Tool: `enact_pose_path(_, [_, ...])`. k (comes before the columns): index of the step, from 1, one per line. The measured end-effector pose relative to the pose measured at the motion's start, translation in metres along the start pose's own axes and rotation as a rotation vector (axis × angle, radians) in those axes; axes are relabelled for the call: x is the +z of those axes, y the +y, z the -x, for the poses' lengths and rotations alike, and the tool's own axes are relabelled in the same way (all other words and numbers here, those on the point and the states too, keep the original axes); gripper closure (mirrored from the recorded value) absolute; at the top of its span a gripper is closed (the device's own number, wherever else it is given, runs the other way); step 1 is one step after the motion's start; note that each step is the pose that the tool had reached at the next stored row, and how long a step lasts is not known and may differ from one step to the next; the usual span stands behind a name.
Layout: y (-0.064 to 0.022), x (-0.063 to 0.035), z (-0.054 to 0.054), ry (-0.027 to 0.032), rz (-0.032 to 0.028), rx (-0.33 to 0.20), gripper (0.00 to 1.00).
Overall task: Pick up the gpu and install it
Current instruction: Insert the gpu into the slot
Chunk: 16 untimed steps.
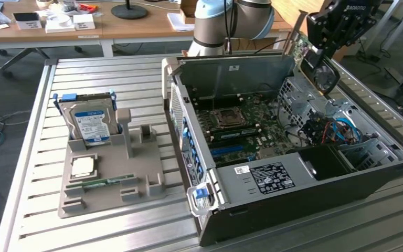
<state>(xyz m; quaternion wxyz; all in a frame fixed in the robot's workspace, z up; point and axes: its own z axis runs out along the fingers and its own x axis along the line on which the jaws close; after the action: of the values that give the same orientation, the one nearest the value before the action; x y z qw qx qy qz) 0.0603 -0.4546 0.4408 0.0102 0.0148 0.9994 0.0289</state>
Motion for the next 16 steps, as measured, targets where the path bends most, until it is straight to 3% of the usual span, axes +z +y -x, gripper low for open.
enact_pose_path(16, [0.0, -0.0001, -0.0009, 0.0083, 0.0027, -0.143, 0.73])
